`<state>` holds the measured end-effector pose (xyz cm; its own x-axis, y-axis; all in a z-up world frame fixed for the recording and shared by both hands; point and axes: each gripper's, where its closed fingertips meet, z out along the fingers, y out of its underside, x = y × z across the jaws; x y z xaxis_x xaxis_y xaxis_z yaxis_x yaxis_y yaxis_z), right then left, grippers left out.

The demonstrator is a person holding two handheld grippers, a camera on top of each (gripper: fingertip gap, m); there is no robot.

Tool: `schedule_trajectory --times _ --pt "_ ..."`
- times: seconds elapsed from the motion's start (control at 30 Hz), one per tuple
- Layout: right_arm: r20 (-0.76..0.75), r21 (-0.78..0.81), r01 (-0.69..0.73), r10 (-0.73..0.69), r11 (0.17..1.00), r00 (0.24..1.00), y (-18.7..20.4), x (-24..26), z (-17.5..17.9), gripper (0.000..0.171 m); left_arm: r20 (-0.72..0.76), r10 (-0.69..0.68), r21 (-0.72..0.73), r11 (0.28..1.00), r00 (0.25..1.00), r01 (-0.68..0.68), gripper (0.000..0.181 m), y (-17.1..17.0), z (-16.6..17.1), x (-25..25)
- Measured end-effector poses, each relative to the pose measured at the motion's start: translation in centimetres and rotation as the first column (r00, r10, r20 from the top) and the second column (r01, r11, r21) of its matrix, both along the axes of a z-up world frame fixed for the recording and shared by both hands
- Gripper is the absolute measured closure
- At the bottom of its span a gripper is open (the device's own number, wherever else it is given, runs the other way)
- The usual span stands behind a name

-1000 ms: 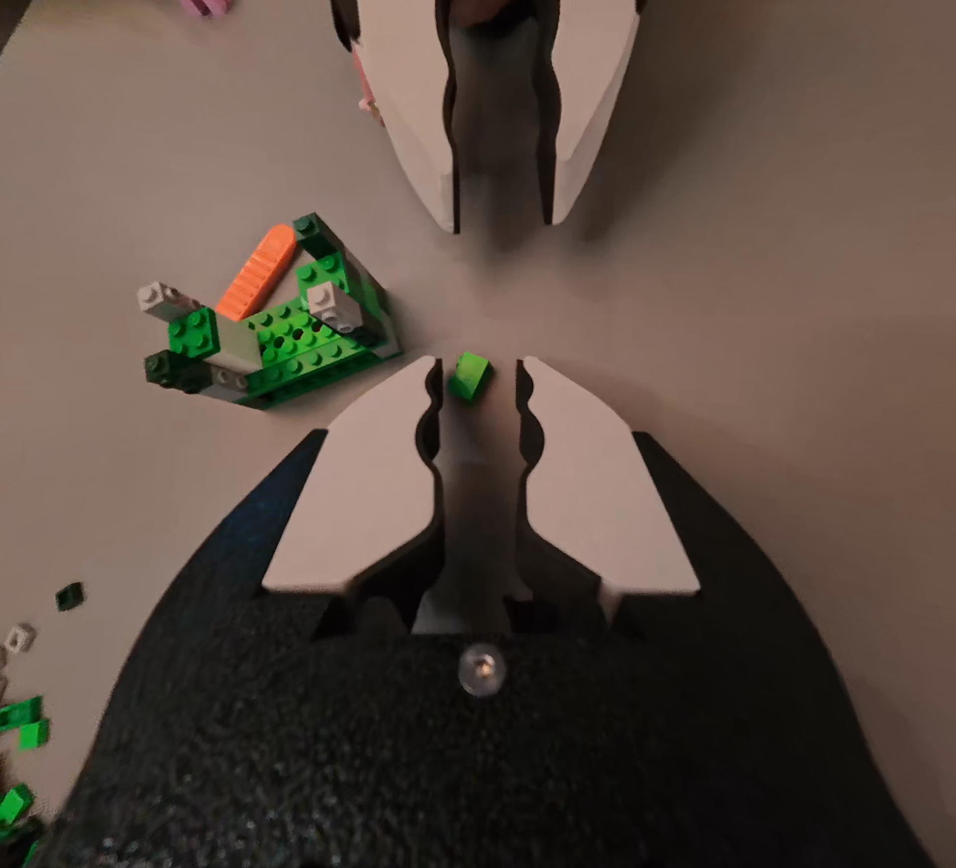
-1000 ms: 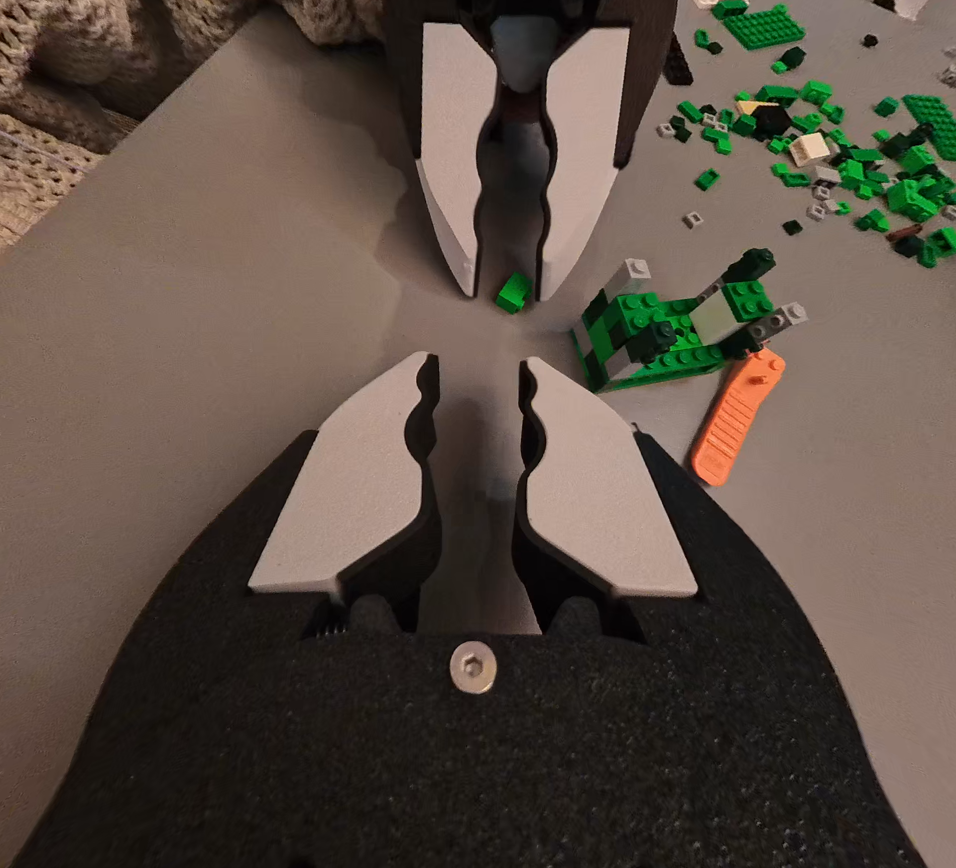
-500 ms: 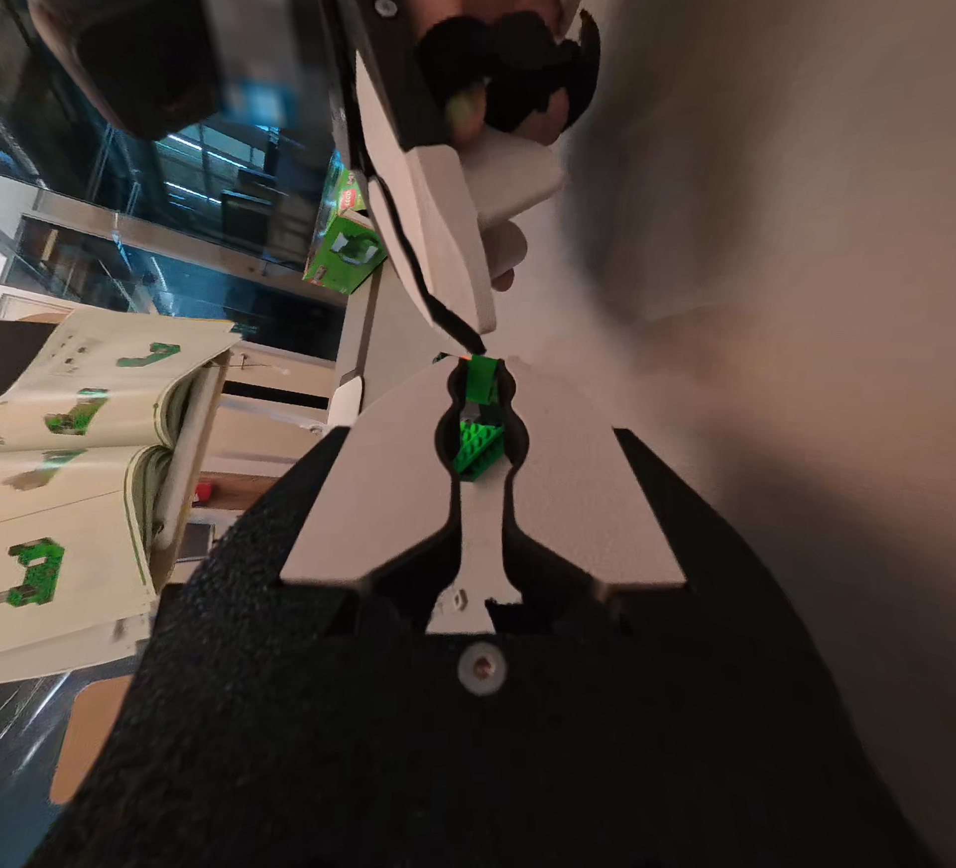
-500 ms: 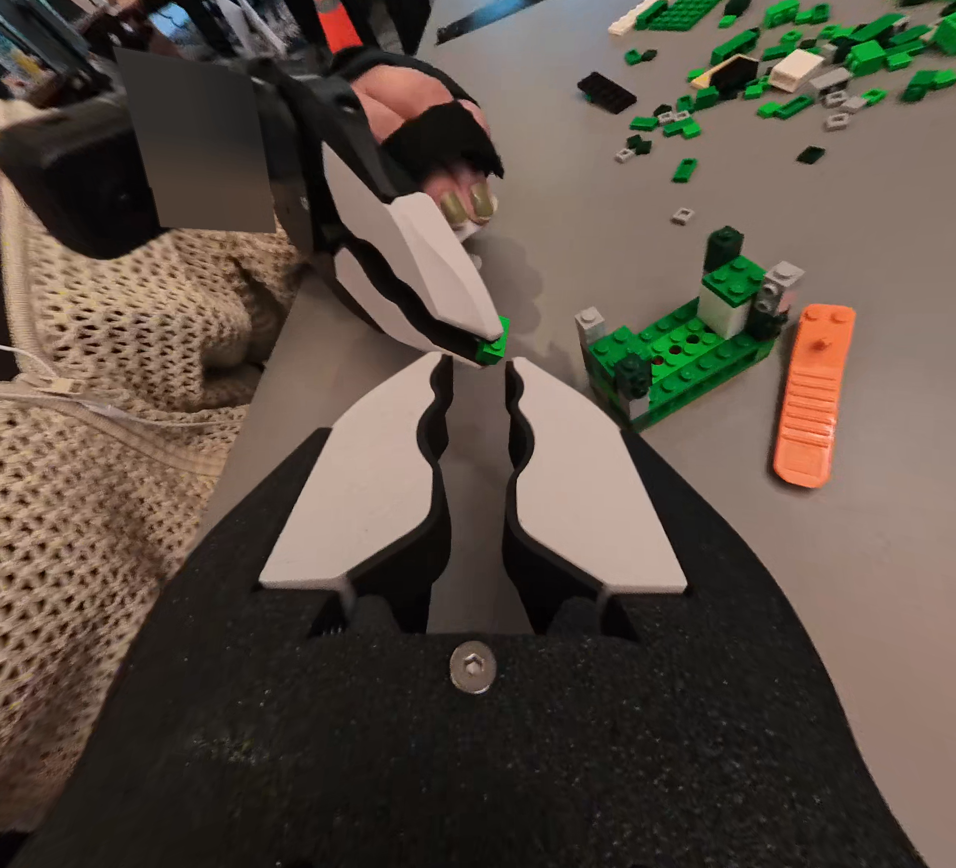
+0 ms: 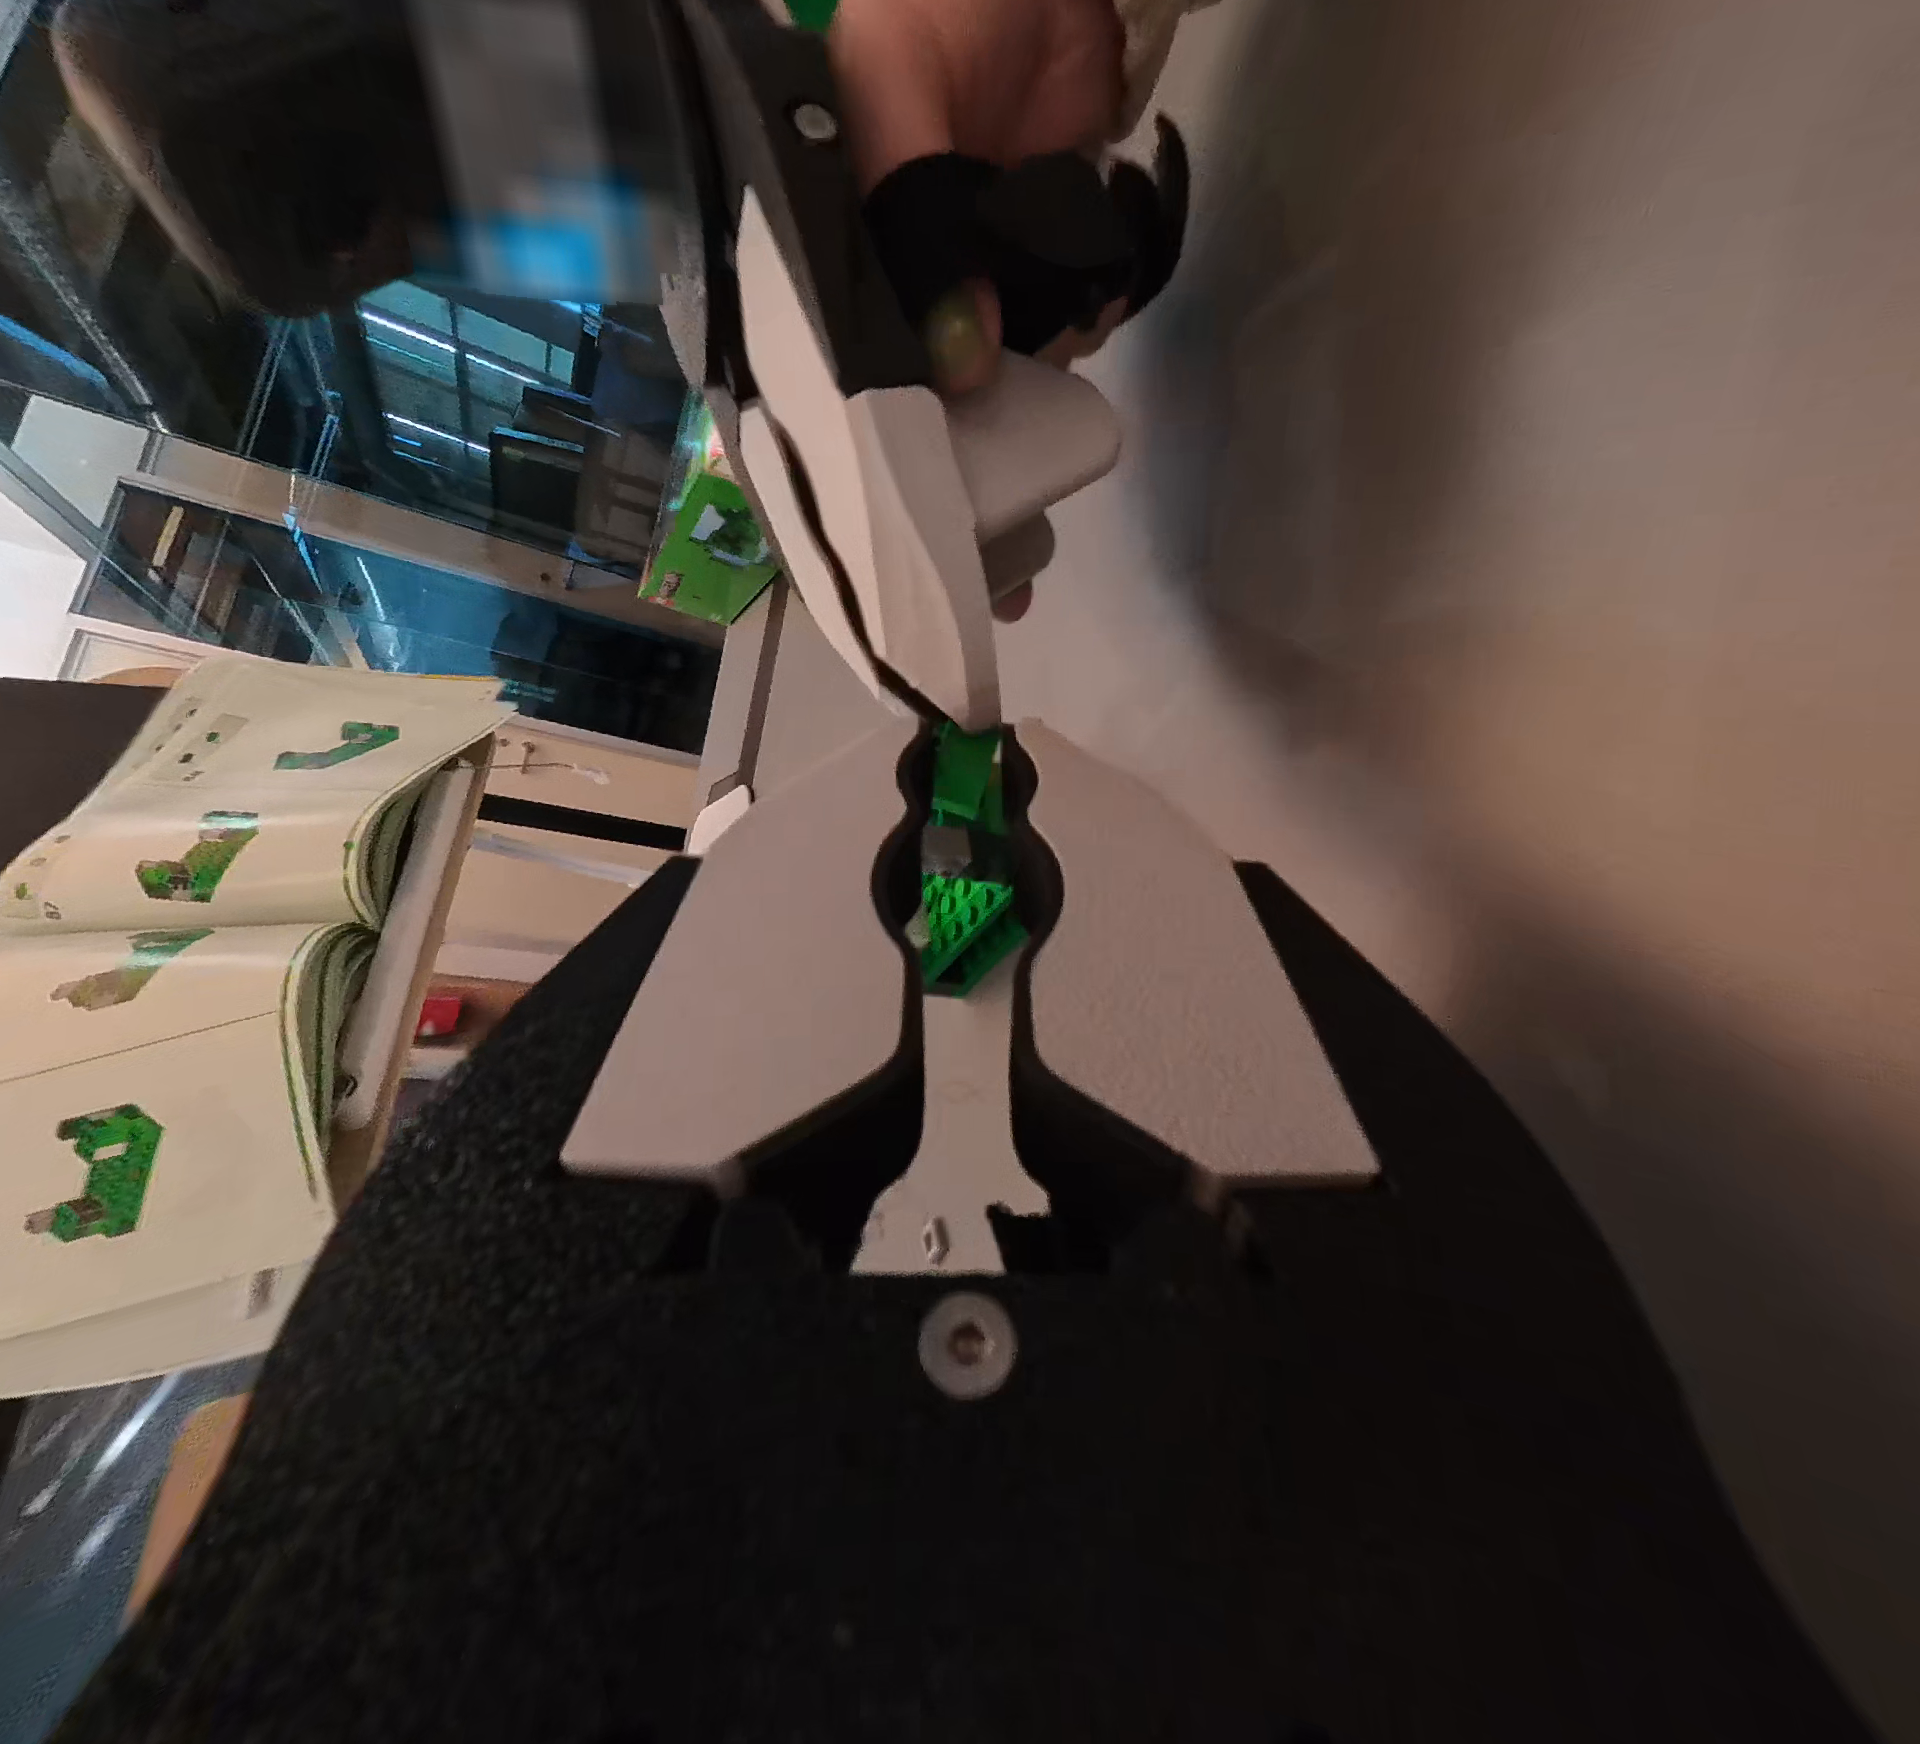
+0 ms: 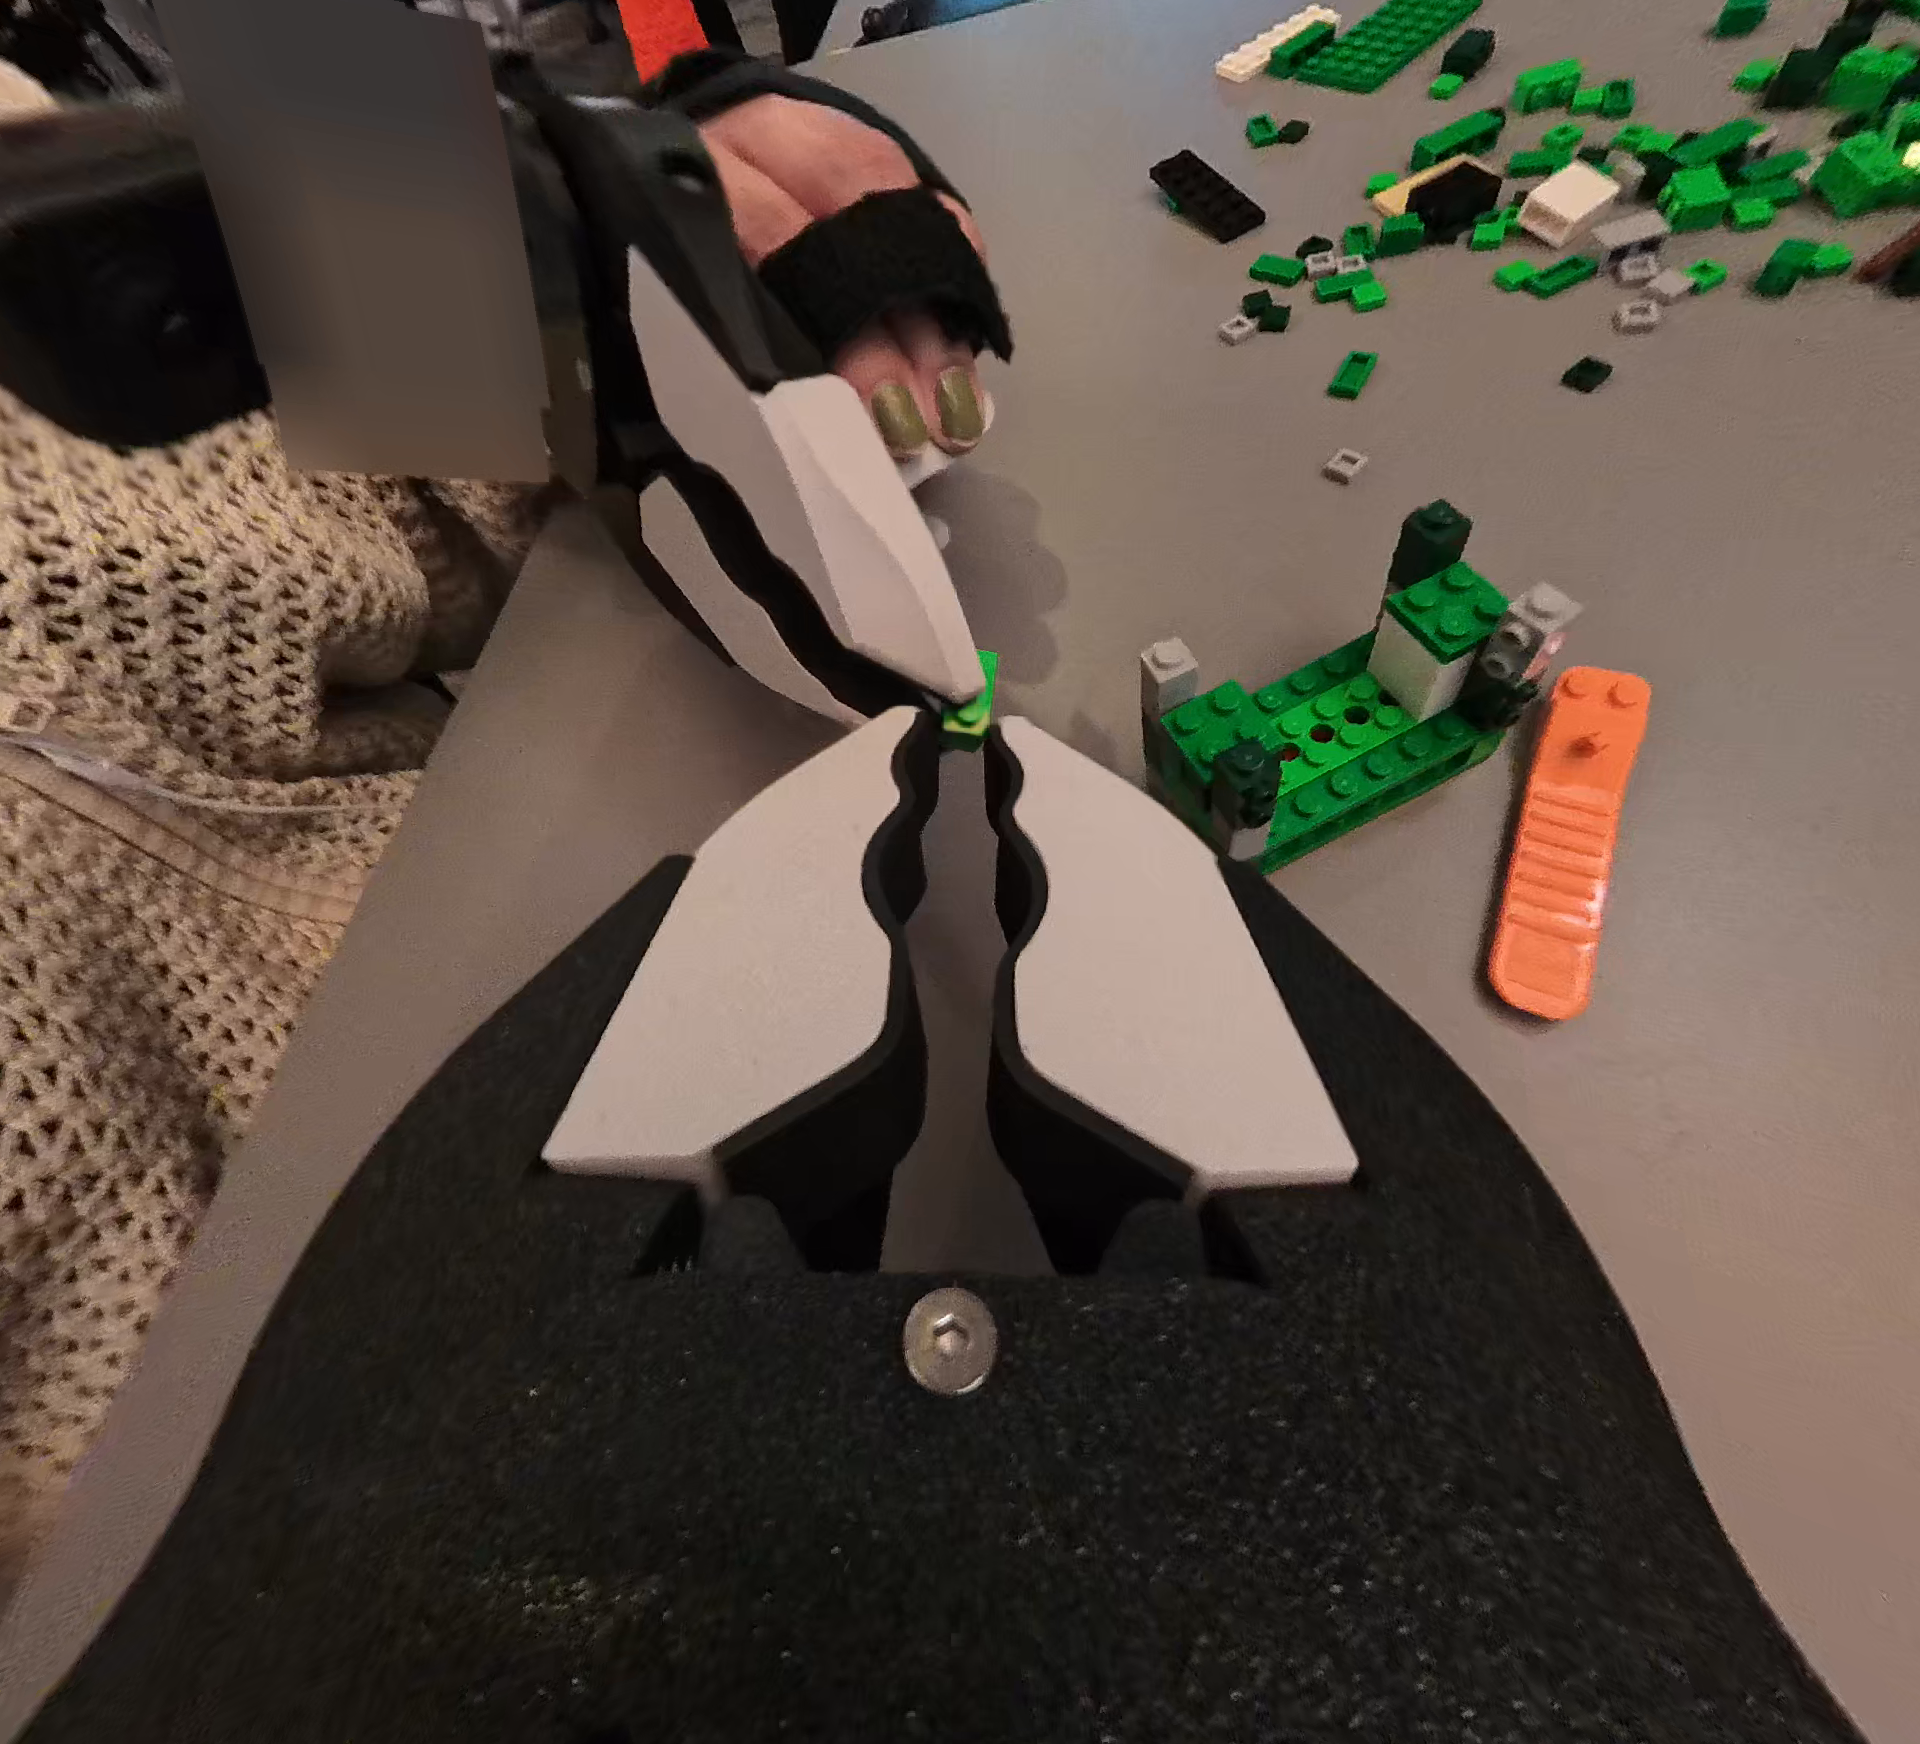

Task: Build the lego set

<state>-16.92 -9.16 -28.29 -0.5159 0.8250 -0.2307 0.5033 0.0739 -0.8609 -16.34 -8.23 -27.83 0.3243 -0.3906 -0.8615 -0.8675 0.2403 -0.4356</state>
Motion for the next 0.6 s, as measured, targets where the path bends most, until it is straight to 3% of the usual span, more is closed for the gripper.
schedule_trajectory --times 0.13,0.3,0.6 --pt "-0.086 0.205 -0.042 0.061 0.978 0.994 1.6 -0.1 0.8 0.164 0.199 0.022 -0.063 0.998 0.980 -0.009 0.152 0.2 1.2 -0.5" --pt "-0.069 0.475 -0.142 0.197 0.868 0.978 3.7 -0.8 0.4 0.163 0.424 0.100 -0.204 0.979 0.900 -0.013 0.152 1.0 1.4 -1.7" --pt "0.066 0.557 -0.376 0.412 0.741 0.909 3.7 -1.4 -0.1 0.163 0.562 0.232 -0.422 0.906 0.794 0.034 0.157 2.0 -0.4 -2.6"
